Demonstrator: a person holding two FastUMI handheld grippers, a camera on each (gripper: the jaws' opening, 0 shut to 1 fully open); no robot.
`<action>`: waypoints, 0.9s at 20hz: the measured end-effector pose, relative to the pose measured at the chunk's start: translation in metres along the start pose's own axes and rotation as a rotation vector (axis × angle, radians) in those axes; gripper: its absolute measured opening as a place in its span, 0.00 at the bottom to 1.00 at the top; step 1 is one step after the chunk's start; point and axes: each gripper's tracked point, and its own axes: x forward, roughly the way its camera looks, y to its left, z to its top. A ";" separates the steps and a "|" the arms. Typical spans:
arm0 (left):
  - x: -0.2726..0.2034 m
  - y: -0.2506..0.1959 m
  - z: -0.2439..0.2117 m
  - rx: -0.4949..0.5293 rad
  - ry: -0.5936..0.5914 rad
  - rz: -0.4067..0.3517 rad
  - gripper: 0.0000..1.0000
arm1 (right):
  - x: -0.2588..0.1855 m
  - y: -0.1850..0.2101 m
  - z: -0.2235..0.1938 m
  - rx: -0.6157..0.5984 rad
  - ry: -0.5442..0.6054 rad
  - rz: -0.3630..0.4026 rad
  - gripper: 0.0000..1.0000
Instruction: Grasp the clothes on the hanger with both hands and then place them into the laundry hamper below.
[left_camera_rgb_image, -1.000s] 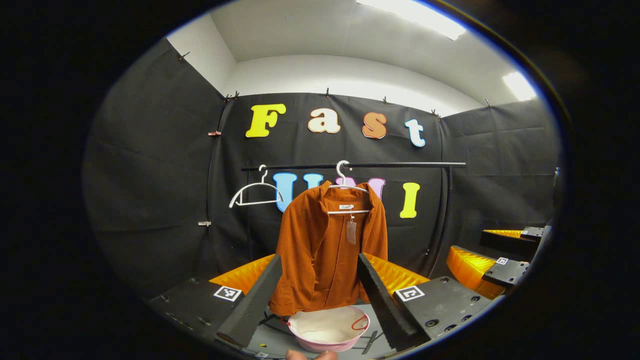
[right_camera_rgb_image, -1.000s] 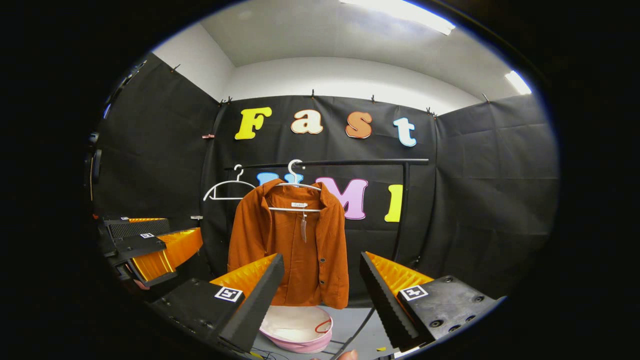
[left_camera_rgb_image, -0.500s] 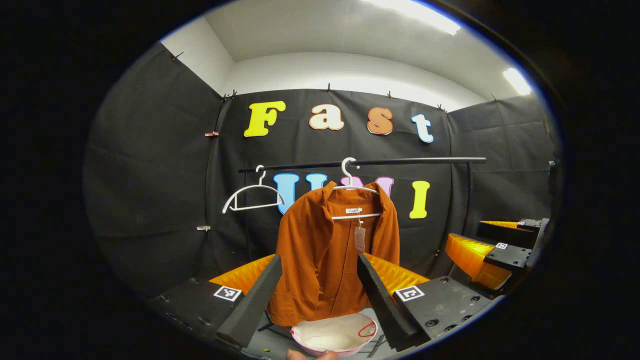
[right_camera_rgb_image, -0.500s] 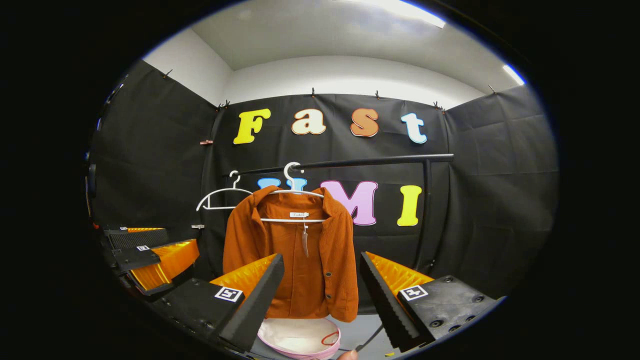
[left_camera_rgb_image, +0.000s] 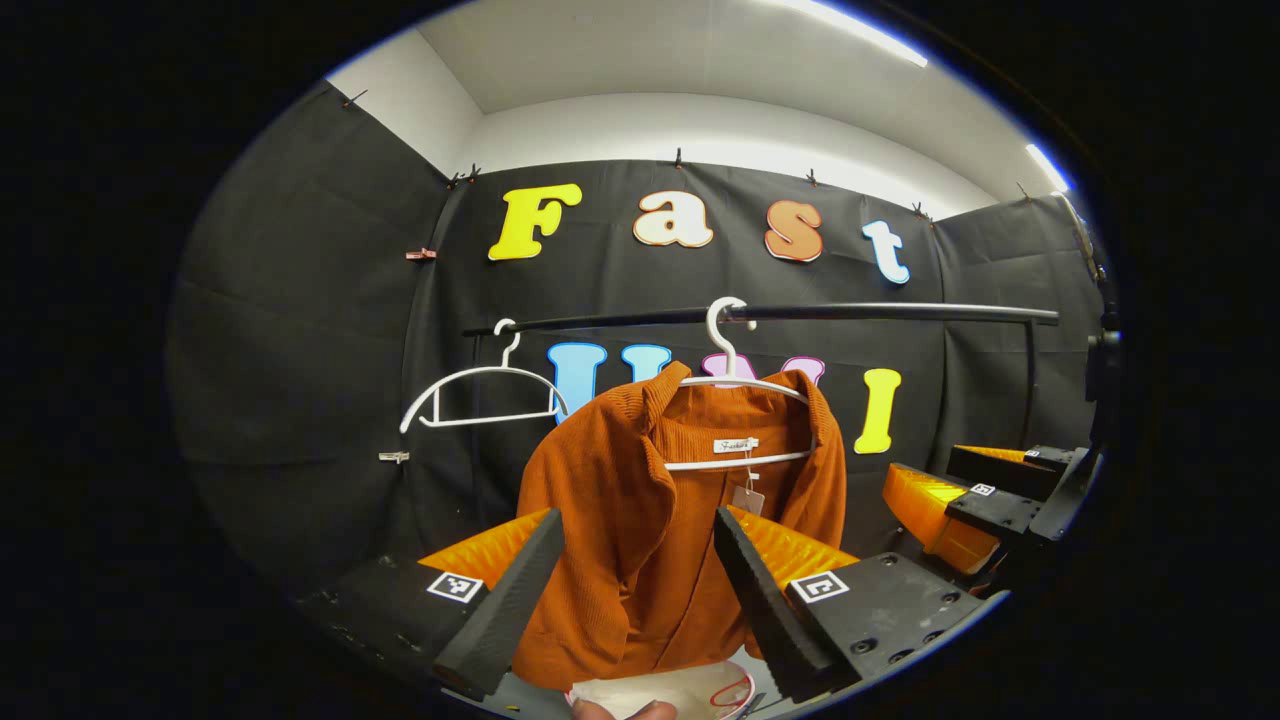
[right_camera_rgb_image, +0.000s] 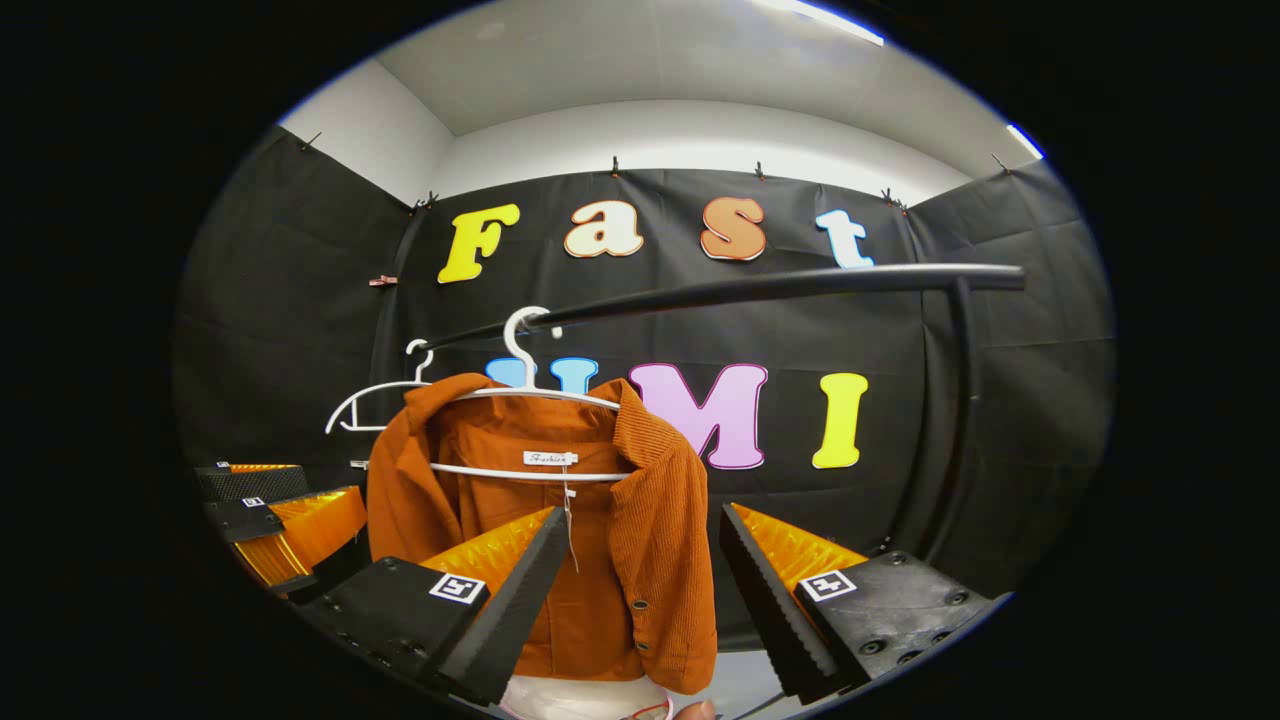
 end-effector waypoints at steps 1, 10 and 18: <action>0.013 -0.003 -0.001 0.003 -0.004 -0.001 0.96 | 0.013 -0.002 -0.004 0.002 0.004 0.002 0.98; 0.098 0.002 -0.015 0.058 -0.032 0.084 0.96 | 0.107 0.003 -0.042 0.001 0.034 0.032 0.98; 0.121 0.017 -0.020 0.059 -0.025 0.169 0.92 | 0.146 0.001 -0.059 0.007 0.027 0.009 0.99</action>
